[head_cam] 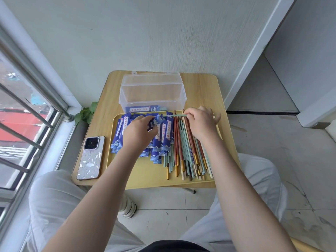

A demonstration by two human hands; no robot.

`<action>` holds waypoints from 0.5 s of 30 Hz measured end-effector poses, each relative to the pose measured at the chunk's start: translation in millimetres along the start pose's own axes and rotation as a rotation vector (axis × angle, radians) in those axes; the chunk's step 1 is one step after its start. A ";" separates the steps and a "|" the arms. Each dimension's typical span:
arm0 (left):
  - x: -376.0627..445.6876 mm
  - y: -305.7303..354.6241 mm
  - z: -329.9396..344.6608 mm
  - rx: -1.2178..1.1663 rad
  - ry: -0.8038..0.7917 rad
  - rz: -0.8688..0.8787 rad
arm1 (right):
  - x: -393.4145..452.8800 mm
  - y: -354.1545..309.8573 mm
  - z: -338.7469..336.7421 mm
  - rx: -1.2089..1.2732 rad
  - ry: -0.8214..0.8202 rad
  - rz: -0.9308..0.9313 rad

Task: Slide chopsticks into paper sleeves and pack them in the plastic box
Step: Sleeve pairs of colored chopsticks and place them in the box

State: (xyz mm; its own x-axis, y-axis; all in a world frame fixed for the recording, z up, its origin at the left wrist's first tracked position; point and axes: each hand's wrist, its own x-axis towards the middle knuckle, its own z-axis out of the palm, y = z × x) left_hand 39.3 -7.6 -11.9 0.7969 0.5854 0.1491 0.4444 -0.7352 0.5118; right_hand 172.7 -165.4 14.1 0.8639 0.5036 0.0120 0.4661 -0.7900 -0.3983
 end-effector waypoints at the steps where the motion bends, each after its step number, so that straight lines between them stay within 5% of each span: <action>1: -0.5 -2.3 -0.3 0.003 0.013 0.016 | -0.4 -0.2 0.3 -0.005 -0.001 -0.005; 11: -8.7 5.2 3.3 -0.064 -0.126 0.121 | -6.4 -13.1 8.7 0.009 -0.039 -0.204; 15: -12.1 13.8 9.2 -0.109 -0.171 0.100 | -9.7 -21.3 13.2 0.198 -0.085 -0.196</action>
State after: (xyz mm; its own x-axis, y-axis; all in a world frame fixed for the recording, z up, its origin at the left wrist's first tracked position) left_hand 39.6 -28.0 -14.5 0.8966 0.4383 0.0630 0.3201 -0.7399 0.5916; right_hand 151.9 -148.8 10.3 0.7379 0.6741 0.0333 0.5693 -0.5952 -0.5671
